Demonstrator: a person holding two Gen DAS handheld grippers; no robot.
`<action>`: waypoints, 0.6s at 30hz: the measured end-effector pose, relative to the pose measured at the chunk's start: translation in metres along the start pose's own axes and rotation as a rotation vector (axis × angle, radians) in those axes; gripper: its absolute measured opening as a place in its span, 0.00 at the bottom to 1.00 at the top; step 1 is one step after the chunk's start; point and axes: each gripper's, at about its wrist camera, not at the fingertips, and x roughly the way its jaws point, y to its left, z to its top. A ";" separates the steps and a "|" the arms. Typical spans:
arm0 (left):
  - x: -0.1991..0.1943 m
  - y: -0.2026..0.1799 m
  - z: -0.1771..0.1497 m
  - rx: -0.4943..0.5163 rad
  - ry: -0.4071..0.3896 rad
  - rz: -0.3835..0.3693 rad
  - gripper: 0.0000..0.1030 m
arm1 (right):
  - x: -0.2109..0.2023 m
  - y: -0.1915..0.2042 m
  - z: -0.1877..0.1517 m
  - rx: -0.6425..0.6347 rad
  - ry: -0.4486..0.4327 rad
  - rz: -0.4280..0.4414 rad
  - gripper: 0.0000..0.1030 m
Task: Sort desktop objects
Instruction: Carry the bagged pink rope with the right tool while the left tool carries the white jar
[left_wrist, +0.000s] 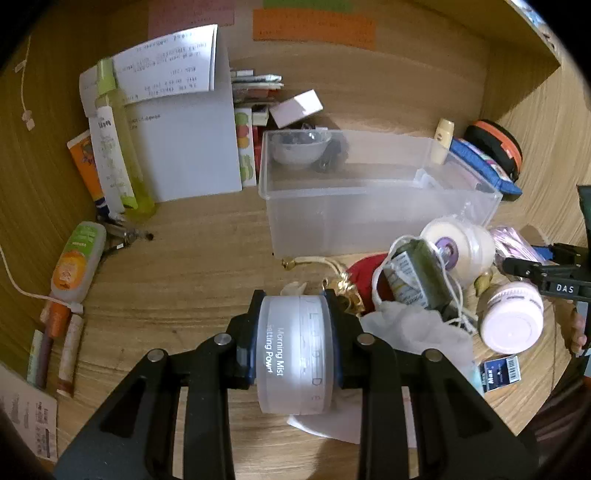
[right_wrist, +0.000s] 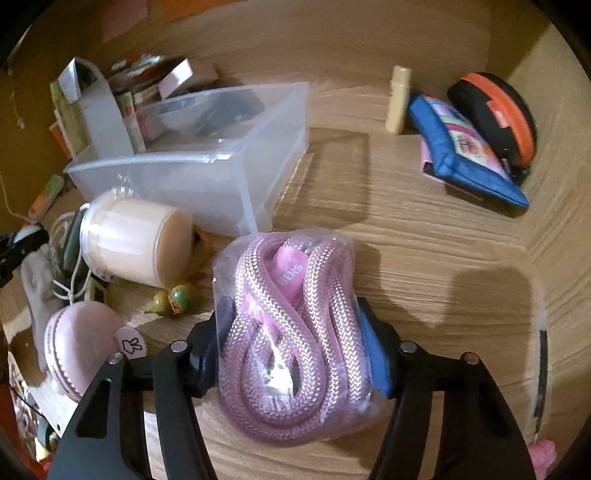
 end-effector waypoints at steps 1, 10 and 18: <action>-0.001 0.000 0.001 0.001 -0.004 -0.001 0.28 | -0.003 -0.001 -0.001 0.005 -0.009 0.000 0.58; -0.018 0.003 0.005 -0.023 -0.049 -0.006 0.28 | -0.044 -0.007 -0.001 0.055 -0.106 0.004 0.58; -0.029 0.005 0.016 -0.049 -0.093 -0.020 0.28 | -0.070 -0.008 0.009 0.074 -0.174 0.035 0.58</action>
